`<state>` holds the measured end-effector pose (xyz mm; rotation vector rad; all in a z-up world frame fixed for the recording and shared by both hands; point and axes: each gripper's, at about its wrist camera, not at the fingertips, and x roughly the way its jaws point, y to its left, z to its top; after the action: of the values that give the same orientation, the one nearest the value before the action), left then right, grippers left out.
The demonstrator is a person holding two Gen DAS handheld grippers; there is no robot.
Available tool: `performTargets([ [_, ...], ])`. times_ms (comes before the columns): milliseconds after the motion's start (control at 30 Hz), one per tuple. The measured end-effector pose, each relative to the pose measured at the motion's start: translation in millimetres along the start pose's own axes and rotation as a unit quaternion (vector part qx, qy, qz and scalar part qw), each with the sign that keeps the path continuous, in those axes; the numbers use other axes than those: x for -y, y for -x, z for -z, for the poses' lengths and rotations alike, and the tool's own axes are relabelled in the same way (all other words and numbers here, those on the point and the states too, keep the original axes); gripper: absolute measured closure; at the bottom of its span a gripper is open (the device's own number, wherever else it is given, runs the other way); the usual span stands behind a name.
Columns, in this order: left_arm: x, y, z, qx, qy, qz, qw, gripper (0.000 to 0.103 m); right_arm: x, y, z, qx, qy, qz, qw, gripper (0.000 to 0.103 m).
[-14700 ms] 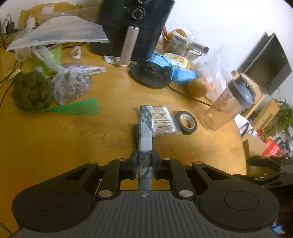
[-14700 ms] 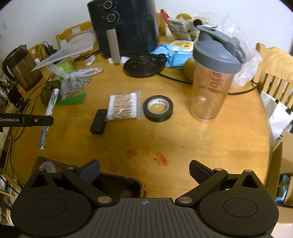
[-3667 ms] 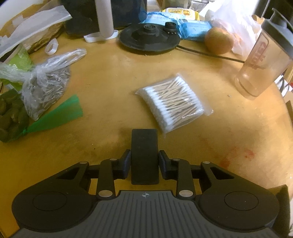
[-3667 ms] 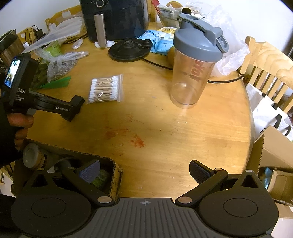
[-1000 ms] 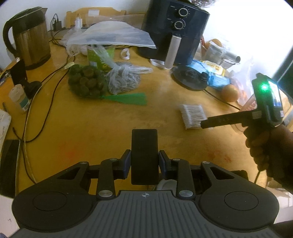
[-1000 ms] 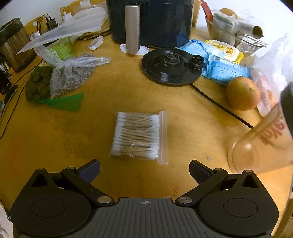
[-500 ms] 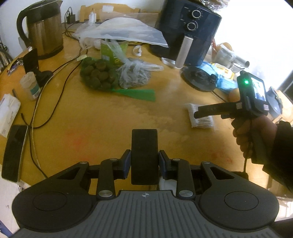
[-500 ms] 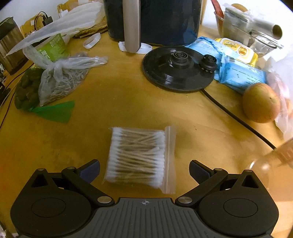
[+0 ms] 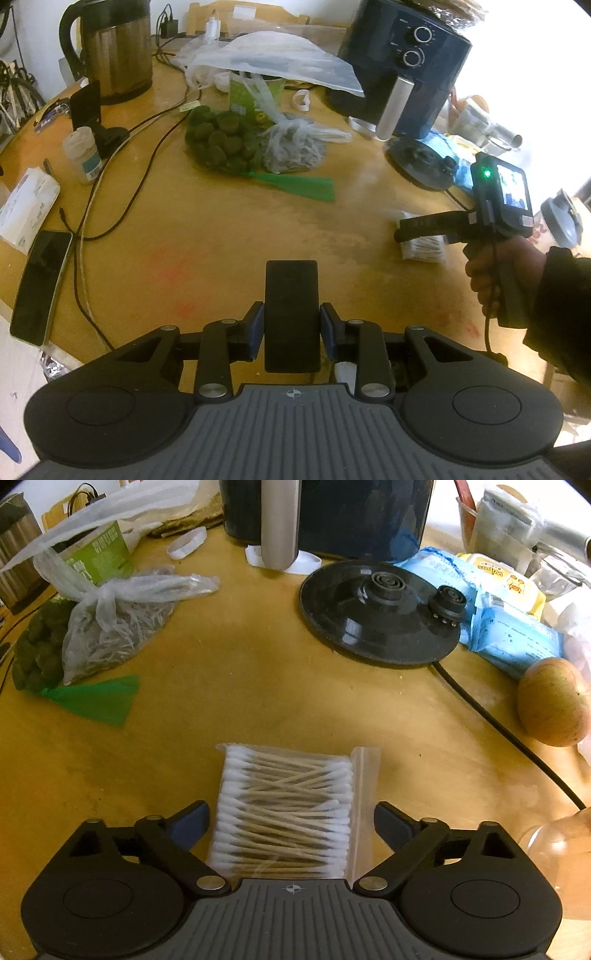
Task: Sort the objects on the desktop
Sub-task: 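Close the right tool on the cotton swab bag, then carry the swab bag in the right tool toward the box while the left carries the block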
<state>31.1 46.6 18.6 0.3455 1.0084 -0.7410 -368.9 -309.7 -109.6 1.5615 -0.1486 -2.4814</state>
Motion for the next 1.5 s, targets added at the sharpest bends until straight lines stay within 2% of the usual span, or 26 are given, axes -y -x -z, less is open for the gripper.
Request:
performTargets([
  [533, -1, 0, -1, -0.002, -0.002, -0.002, 1.0000, 0.071, 0, -2, 3, 0.006, -0.017, 0.015, 1.000, 0.011],
  [733, -1, 0, 0, -0.001, -0.006, -0.001, 1.0000, 0.071, 4, 0, 3, 0.010, -0.026, 0.017, 0.999, 0.018],
  [867, 1, 0, 1, 0.001, -0.011, 0.000, 0.9999, 0.071, 4, 3, 3, 0.013, -0.024, 0.013, 1.000, 0.027],
  [1500, 16, 6, -3, 0.015, -0.046, 0.011, 0.9988, 0.071, 11, 31, 6, 0.045, -0.047, -0.016, 0.998, 0.028],
])
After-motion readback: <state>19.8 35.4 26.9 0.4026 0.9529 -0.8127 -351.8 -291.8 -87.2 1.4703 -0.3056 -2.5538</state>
